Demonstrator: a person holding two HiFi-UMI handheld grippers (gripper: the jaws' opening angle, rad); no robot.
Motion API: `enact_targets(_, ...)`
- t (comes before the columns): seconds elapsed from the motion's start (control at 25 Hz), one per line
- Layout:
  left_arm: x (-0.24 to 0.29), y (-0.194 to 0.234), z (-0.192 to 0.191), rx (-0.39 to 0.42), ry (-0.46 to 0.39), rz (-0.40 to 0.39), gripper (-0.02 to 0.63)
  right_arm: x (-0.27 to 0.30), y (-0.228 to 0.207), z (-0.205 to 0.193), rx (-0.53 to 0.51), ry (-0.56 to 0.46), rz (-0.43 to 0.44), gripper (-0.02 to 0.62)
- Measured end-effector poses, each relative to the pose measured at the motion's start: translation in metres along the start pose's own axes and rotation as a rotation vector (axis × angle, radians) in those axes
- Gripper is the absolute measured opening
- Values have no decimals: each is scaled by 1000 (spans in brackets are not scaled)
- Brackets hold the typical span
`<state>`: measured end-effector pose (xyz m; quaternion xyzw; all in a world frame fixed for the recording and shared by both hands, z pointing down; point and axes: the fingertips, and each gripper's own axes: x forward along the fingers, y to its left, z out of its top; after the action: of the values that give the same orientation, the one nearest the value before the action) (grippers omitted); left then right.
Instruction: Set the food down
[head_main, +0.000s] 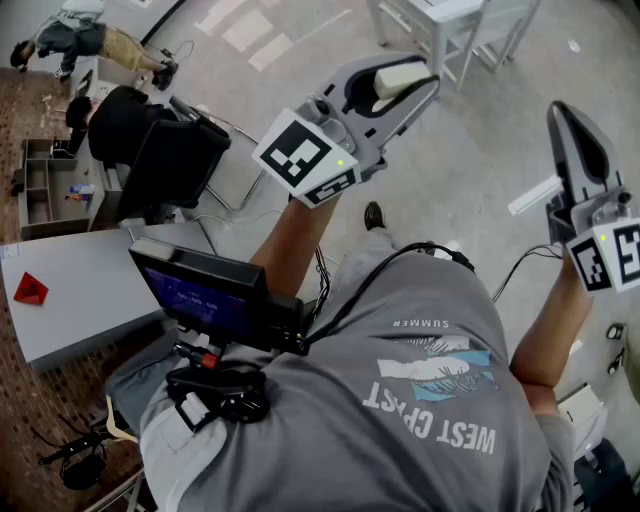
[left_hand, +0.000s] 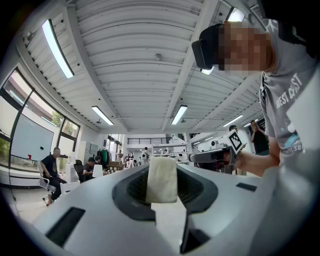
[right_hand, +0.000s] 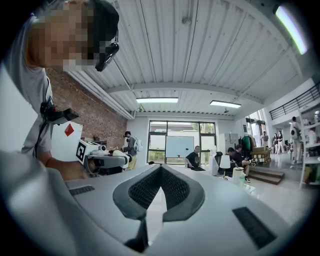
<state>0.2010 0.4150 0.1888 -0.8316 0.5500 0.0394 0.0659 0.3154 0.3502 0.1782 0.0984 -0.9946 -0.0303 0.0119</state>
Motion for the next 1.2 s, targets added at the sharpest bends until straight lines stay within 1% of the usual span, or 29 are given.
enact_targets(0.24,8,10,-7,-3,5,-8,101,10,-7,-4,0,5,-1,6)
enact_targets(0.44,11,20,-10,-8,10,-14,101,20,-13,-8,5,12,-22,6)
enact_targets(0.6,7,27,-12,-17,14,-21,101,25,-13,-2,1,-16,-43,8)
enact_targets(0.96,7,45,-17,-32,23,-26,101,43,-15,-5,24,-21,-52,8)
enact_targets(1.2,9,51,-22,-43,27,-28,101,43,-24,-22,69,-17,-69,8)
